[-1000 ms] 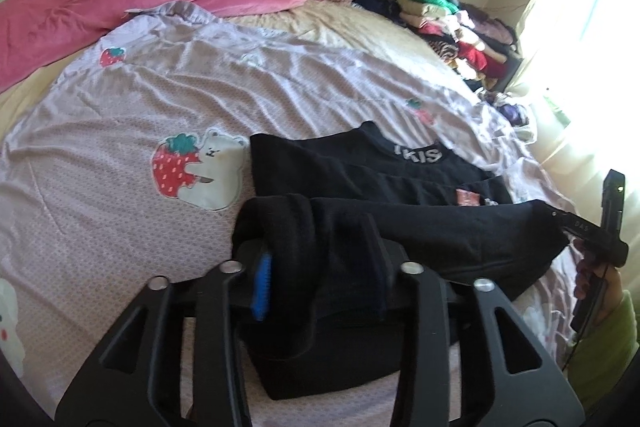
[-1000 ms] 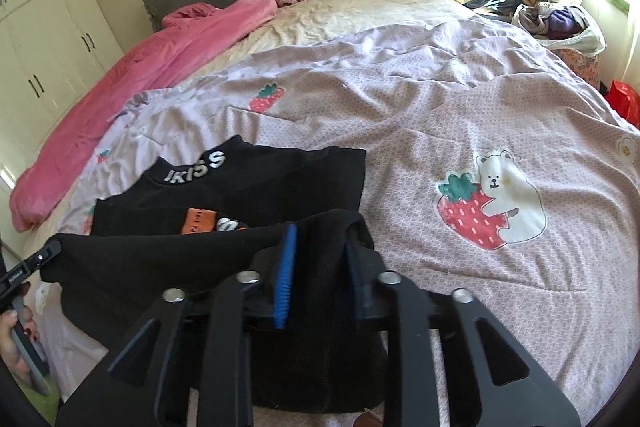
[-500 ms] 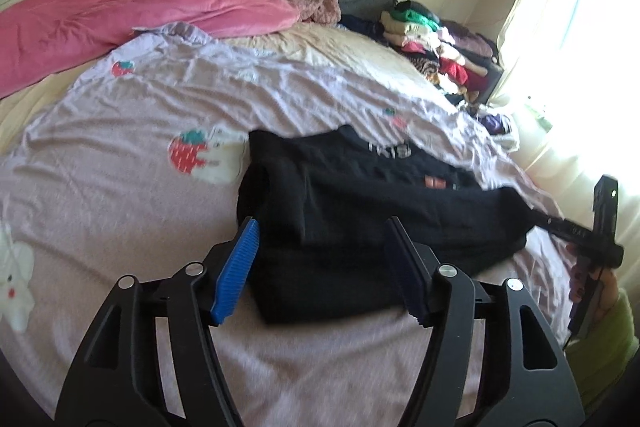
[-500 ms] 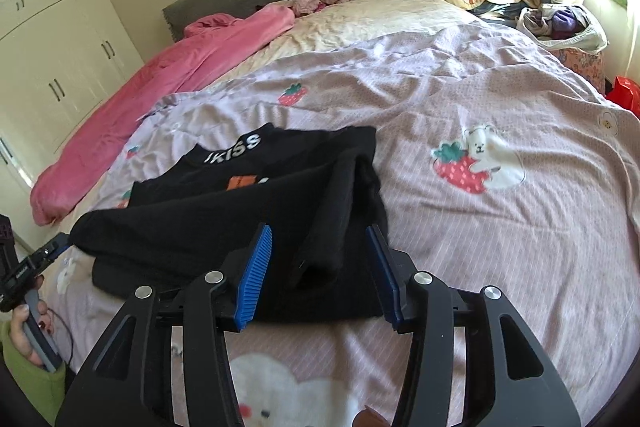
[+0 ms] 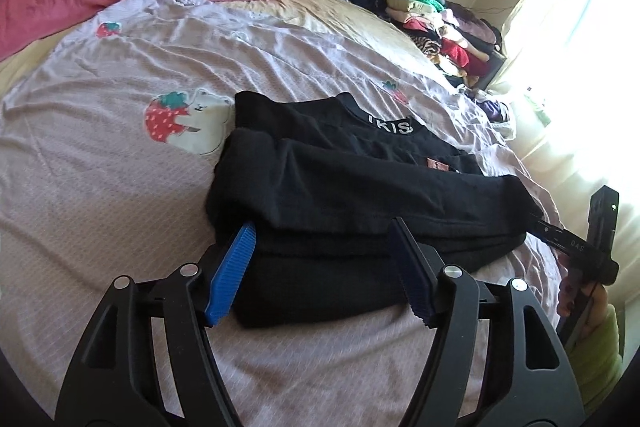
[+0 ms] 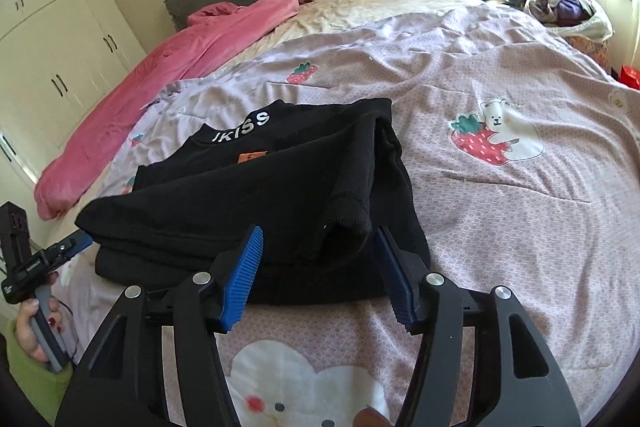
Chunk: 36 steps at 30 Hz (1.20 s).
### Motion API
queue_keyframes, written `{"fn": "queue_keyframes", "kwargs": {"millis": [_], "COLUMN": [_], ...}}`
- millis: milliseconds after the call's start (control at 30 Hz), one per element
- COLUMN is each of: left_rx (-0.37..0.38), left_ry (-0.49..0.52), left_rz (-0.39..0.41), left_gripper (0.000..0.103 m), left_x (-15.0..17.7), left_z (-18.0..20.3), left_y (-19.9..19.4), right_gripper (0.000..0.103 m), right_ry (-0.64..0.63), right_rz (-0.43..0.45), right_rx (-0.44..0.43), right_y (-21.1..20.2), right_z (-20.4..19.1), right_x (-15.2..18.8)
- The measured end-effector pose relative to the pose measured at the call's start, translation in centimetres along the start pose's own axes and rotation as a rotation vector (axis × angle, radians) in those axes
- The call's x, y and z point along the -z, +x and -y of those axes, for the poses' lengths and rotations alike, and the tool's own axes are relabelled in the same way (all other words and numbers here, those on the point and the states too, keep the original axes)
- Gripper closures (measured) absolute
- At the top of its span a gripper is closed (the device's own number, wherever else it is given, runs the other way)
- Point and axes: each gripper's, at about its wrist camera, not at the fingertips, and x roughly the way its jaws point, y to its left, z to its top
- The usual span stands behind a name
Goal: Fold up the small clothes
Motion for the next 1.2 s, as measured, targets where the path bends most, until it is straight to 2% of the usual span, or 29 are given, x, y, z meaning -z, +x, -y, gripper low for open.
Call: {"fn": "queue_keyframes", "kwargs": {"millis": [33,67,100,133,267,433,700,767,800,833,900,933,967,1067,1200], "left_rx": [0.005,-0.003,-0.006,-0.002,0.045,0.061,0.002,0.006,0.011,0.015,0.043,0.065,0.08,0.085,0.077], "left_ry": [-0.002,-0.003,0.001,0.001,-0.027,-0.104,-0.157,-0.188,-0.211,-0.23,-0.275,-0.291,-0.297,-0.297,-0.296], "left_rz": [-0.008,-0.014,-0.022,-0.021,-0.01,0.039,0.078,0.08,0.082,0.088,0.12,0.143,0.161,0.209,0.209], "left_gripper": [0.052,0.063,0.089,0.102,0.103,0.103,0.1,0.093,0.086,0.076,0.065,0.063,0.063,0.063,0.062], "left_x": [-0.2,-0.4,-0.6,-0.8,-1.9,-4.5,-8.0,-8.5,-8.7,-8.8,-8.8,-8.8,-8.6,-8.3,-8.2], "left_z": [0.1,0.2,0.3,0.4,0.2,-1.2,-2.3,-3.0,-3.6,-4.1,-5.2,-5.6,-5.9,-6.8,-7.5], "left_y": [0.4,0.6,1.0,1.1,1.2,1.2,3.6,4.4,4.8,5.0,5.0,4.8,4.7,3.8,2.8], "right_gripper": [0.061,0.078,0.086,0.095,0.096,0.096,0.096,0.095,0.094,0.092,0.083,0.071,0.068,0.067,0.061], "right_ry": [-0.003,-0.004,-0.004,-0.005,-0.002,0.027,0.138,0.162,0.171,0.186,0.206,0.215,0.221,0.2,0.162], "right_rz": [-0.003,-0.006,-0.008,-0.006,0.02,0.059,0.058,0.05,0.045,0.043,0.045,0.051,0.057,0.066,0.09], "right_rx": [-0.003,-0.003,-0.005,-0.01,-0.037,-0.055,-0.081,-0.074,-0.069,-0.066,-0.05,-0.038,-0.026,0.014,0.048], "right_y": [0.2,0.3,0.4,0.4,0.2,0.7,4.2,5.3,5.7,6.1,6.7,6.8,7.0,7.3,6.9], "right_z": [0.0,0.0,0.1,0.1,-0.1,0.2,2.2,2.7,2.9,3.2,3.6,3.8,4.0,4.0,3.6], "right_x": [-0.2,-0.4,-0.6,-0.8,-2.4,-5.1,-9.0,-9.7,-9.9,-10.1,-10.6,-10.8,-11.2,-12.1,-11.9]}}
